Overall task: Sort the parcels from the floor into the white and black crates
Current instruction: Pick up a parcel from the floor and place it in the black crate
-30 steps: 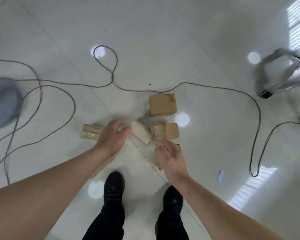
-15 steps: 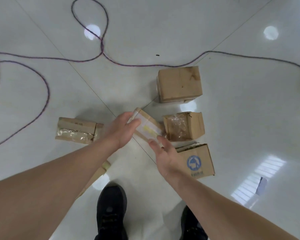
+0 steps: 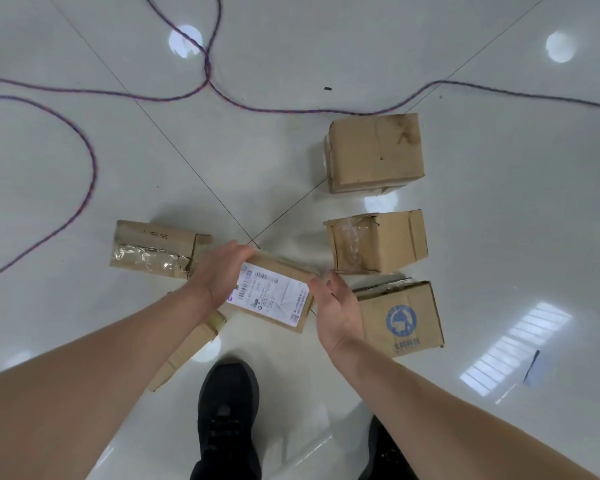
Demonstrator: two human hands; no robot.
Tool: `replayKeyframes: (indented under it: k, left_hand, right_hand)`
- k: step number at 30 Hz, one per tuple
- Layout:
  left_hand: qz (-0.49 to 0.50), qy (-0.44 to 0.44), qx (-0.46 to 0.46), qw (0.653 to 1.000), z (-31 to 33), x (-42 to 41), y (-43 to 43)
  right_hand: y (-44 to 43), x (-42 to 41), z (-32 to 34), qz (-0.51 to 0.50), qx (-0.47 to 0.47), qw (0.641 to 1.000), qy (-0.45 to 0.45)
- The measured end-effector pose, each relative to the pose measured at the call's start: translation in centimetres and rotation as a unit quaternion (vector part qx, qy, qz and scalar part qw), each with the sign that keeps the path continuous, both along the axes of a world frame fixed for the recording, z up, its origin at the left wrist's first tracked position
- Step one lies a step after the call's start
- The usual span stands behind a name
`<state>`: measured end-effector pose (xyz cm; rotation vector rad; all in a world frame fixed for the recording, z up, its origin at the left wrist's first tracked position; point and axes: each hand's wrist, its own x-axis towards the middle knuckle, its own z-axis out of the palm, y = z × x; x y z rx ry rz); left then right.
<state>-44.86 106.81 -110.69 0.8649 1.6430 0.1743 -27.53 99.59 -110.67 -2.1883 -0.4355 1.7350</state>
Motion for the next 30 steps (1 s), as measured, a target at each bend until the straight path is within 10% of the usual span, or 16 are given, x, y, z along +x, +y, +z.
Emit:
replayKeyframes:
  k: [13, 30]
  left_hand:
    - [0.031, -0.041, -0.032, 0.998, 4.1, -0.7, -2.4]
    - [0.042, -0.100, 0.076, 0.991, 47.0, 10.4, 1.7]
  right_hand:
    - [0.2, -0.8, 3.9, -0.037, 0.015, 0.998, 0.042]
    - [4.9, 11.8, 45.2, -0.118, 0.217, 0.969, -0.009]
